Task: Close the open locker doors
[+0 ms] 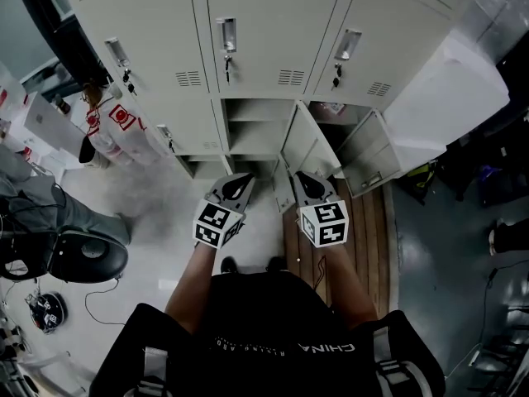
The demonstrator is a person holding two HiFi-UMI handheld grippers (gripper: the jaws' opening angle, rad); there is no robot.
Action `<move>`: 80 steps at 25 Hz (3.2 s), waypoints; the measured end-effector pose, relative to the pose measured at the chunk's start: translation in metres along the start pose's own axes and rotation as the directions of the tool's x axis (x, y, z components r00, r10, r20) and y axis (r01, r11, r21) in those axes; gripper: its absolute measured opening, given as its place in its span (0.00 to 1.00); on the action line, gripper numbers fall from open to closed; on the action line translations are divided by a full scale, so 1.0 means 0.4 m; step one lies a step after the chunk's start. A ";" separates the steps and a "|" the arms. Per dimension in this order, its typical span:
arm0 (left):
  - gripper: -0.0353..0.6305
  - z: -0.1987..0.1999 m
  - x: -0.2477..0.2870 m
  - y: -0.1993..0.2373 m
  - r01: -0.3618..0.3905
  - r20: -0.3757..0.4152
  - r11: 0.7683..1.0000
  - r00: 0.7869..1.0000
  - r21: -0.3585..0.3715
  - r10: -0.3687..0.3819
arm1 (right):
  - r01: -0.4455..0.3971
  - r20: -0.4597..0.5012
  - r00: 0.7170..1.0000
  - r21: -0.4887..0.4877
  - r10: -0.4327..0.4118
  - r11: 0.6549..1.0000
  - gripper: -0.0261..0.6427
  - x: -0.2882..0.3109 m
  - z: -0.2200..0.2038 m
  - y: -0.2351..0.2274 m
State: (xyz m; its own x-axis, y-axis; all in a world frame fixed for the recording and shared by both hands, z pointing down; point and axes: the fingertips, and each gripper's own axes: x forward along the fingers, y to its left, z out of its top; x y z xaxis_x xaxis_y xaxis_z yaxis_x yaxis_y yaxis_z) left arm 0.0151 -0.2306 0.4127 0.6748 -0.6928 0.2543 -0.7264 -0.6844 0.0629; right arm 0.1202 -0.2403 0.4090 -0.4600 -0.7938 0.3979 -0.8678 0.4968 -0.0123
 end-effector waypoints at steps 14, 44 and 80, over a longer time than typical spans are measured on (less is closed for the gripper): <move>0.09 -0.017 0.202 -0.228 0.176 -0.037 0.984 0.984 0.012 -0.175 | 0.134 -0.037 0.991 0.054 -0.132 0.989 0.09 -0.083 -0.094 -0.256; 0.18 -0.093 0.280 -0.302 0.091 -0.114 0.995 0.989 -0.030 -0.094 | -0.021 -0.098 0.995 0.054 0.026 0.998 0.24 0.008 -0.174 -0.363; 0.23 -0.151 0.261 -0.049 -0.038 -0.161 0.998 0.986 0.057 0.046 | -0.186 -0.142 0.970 0.072 0.195 0.980 0.19 0.175 -0.095 0.012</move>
State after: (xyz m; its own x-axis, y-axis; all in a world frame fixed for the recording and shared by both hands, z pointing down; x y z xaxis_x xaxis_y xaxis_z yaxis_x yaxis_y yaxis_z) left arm 0.0920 -0.2759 0.4963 0.6105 -0.6783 0.4090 -0.7428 -0.6695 -0.0014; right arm 0.0910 -0.2802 0.4717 -0.5886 -0.6237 0.5144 -0.7783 0.6092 -0.1519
